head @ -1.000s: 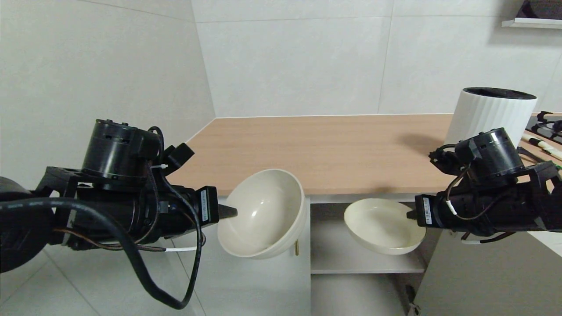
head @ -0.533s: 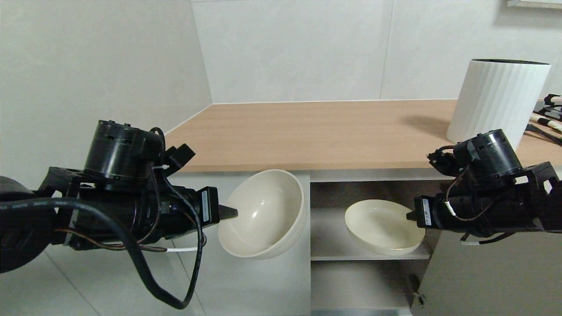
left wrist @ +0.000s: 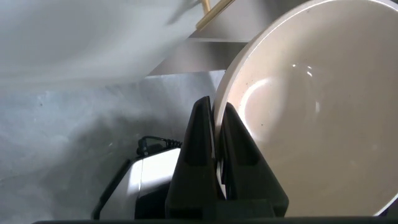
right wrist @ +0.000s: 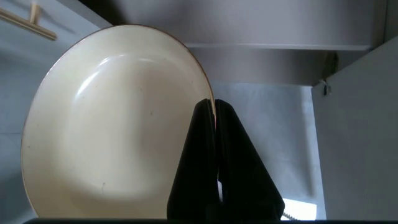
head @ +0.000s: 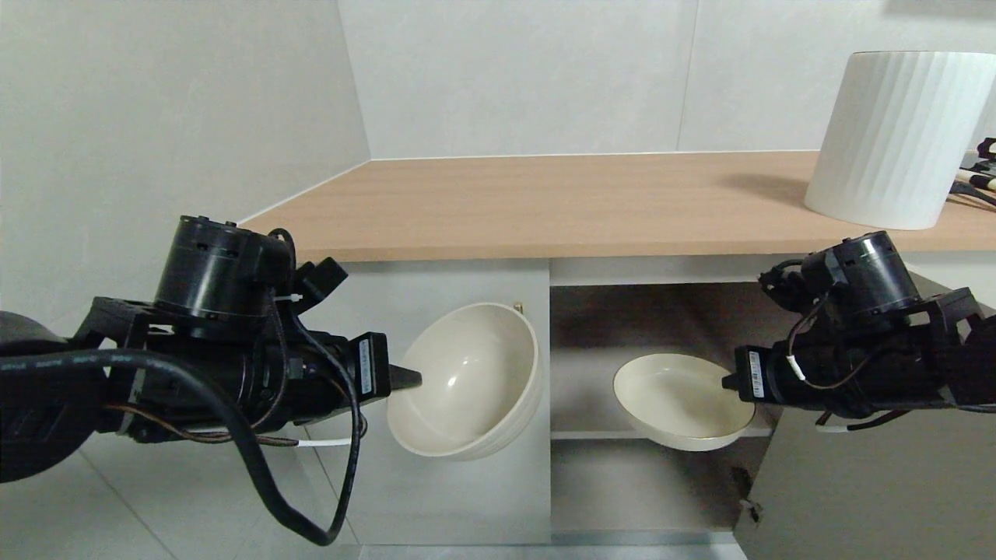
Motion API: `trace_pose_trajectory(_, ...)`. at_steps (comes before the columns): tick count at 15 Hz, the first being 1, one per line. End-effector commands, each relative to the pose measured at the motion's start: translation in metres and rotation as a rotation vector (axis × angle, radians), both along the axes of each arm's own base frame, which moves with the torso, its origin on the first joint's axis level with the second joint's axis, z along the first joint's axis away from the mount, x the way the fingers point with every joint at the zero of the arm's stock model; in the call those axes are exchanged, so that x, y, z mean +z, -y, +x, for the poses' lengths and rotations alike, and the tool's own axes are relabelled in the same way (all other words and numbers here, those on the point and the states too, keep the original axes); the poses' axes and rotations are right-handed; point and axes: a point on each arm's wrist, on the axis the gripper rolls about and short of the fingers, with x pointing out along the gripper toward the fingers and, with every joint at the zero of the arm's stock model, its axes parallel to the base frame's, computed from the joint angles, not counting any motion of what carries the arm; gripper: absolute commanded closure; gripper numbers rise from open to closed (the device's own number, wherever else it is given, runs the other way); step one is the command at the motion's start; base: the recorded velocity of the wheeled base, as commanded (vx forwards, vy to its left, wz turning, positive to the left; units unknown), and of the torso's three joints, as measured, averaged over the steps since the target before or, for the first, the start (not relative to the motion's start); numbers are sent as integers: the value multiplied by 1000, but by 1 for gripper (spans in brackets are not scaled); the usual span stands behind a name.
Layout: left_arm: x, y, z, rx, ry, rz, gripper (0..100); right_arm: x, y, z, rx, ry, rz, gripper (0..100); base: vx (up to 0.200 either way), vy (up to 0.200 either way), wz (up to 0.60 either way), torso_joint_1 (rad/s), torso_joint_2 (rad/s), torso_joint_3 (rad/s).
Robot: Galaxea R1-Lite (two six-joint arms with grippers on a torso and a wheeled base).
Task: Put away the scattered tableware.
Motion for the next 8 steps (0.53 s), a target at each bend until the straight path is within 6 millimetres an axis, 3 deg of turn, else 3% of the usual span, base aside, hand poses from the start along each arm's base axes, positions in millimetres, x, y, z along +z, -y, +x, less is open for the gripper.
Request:
trace_pose_trajectory(1, -1, 1, 1, 0, -4, 1, 100, -2, -1, 2, 0, -6, -3, 100, 0, 0, 0, -22, 56, 36)
trace_pose_trajectory(6, -2, 2, 0, -8, -8, 2, 100, -14, -5, 12, -1, -16, -6, 100, 0, 0, 0, 0, 0, 0)
trace_pose_trajectory(7, -3, 7, -1, -25, -12, 4, 100, -41, -13, 28, -6, -53, -32, 100, 0, 0, 0, 0, 0, 0)
trace_pose_trajectory(8, -4, 8, 0, -27, -14, 6, 100, -55, -16, 36, -20, -69, -54, 100, 0, 0, 0, 0, 0, 0)
